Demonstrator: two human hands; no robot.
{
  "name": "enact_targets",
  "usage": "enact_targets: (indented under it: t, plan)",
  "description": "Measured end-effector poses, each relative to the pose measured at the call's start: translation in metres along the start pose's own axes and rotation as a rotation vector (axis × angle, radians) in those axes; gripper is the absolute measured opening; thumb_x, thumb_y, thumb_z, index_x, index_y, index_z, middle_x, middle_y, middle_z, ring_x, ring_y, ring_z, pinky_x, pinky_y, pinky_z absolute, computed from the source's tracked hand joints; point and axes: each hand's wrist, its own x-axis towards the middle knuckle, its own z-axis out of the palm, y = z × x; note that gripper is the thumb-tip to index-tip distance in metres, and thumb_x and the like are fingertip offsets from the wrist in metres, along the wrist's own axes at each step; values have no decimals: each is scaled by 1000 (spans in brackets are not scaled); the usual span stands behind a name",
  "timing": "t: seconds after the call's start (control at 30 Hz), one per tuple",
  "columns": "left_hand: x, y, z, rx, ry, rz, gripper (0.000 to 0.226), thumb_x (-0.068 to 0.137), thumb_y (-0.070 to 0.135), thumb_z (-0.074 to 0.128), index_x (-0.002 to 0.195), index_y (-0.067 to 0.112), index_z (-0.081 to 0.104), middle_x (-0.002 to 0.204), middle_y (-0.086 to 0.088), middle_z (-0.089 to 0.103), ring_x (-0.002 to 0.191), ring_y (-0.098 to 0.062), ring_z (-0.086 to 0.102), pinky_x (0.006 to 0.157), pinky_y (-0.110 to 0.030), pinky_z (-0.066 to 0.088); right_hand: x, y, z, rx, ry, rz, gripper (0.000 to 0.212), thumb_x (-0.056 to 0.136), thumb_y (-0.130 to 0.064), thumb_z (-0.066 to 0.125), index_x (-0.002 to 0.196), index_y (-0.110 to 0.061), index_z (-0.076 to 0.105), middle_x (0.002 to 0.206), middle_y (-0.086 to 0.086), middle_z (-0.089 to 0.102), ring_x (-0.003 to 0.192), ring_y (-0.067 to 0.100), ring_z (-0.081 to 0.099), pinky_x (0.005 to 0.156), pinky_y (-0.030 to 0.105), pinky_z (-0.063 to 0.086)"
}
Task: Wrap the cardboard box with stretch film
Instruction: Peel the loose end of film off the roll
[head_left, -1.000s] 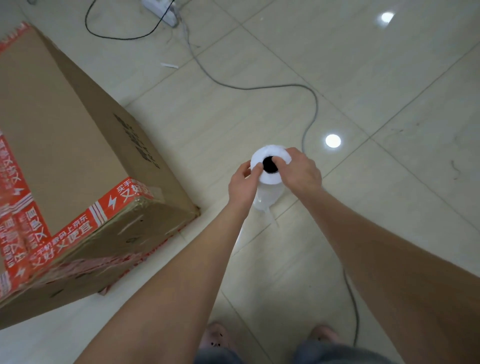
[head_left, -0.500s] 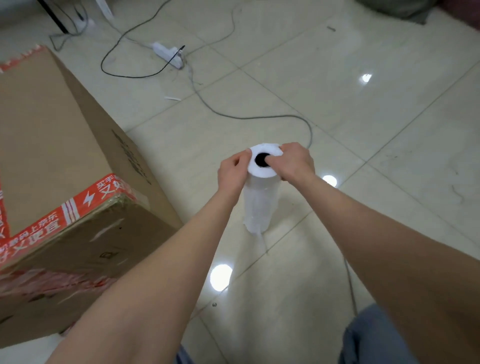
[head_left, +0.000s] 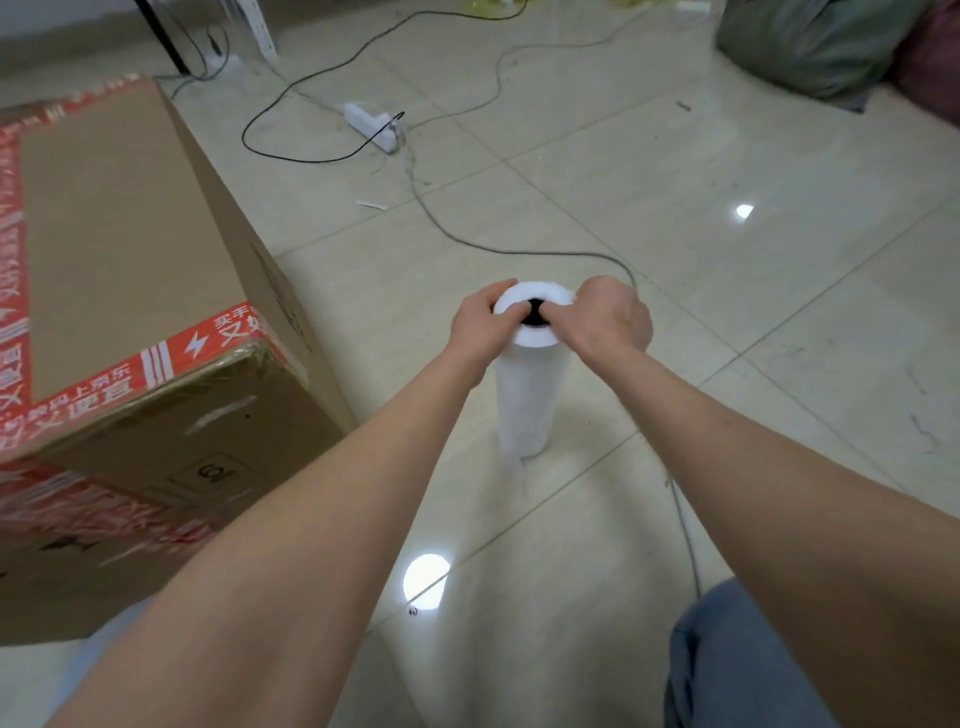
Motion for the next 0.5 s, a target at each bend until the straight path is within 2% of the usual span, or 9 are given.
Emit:
enact_targets:
  t: [0.03,0.1,0.17,0.27,0.37,0.43,0.5]
  plan:
    - [-2,0,0,-14,8,-2,16,80,25,53,86,19,67,77,10,61,76,-10,55,72,-26,42,-1,1,0,-6,2,3,27,75,-41,61,85,-16,60,86,4,61,83,29,60,61,28,36]
    - [-7,-3,3,-64,14,-35,22,90,28,54,104,21,69,98,8,69,95,-12,62,89,-30,50,-3,9,-1,17,14,25,34,78,-43,59,98,-16,62,97,5,63,92,30,61,66,28,37]
    - [-16,-9,8,-98,3,-47,30,90,35,57,116,23,66,111,8,69,108,-11,62,99,-36,48,-2,16,-3,55,14,41,40,80,-44,57,108,-15,60,107,7,63,99,30,60,70,29,38]
    - [-30,-20,15,-98,-15,-49,54,74,43,71,126,29,59,119,15,64,115,-6,58,99,-33,47,-3,22,-2,96,-13,59,45,82,-49,56,111,-15,58,111,8,63,102,30,59,71,30,38]
    - [-36,-27,21,-59,-7,-61,80,62,39,82,135,31,48,128,20,57,120,-3,51,98,-27,44,-10,23,5,166,-27,72,49,89,-55,46,113,-14,56,112,8,62,104,31,58,74,31,39]
    - [-41,-26,25,8,54,-50,79,65,27,84,134,27,47,122,20,55,113,-3,52,90,-19,43,-15,25,11,255,-18,88,50,96,-54,33,114,-13,57,112,8,62,104,30,57,77,32,38]
    - [-43,-26,28,75,161,-43,69,69,23,83,131,21,51,115,14,58,107,-7,56,86,-19,45,-19,30,16,342,5,98,50,100,-46,24,112,-11,58,110,8,63,103,29,56,78,34,38]
